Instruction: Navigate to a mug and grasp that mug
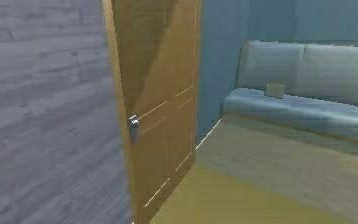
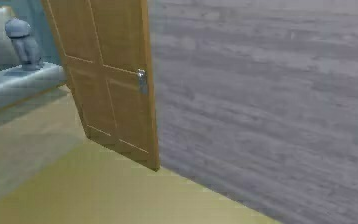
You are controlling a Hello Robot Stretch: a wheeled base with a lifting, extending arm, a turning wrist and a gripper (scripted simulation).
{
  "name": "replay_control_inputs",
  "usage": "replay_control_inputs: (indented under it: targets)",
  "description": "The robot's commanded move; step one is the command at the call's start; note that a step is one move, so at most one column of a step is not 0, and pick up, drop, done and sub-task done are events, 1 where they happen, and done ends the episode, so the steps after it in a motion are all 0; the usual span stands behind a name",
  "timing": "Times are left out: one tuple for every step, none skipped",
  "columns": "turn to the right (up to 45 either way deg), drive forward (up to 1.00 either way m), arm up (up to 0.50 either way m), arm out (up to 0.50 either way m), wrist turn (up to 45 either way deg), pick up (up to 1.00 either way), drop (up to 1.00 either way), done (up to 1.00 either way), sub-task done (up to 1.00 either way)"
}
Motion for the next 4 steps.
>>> replay_control_inputs:
  targets:
    - [-45.0,0.00,0.00,0.00,0.0,0.00,0.00,0.00,0.00]
    - [-45.0,0.00,0.00,0.00,0.0,0.00,0.00,0.00,0.00]
    - [-45.0,0.00,0.00,0.00,0.0,0.00,0.00,0.00,0.00]
    - [-36.0,0.00,0.00,0.00,0.0,0.00,0.00,0.00,0.00]
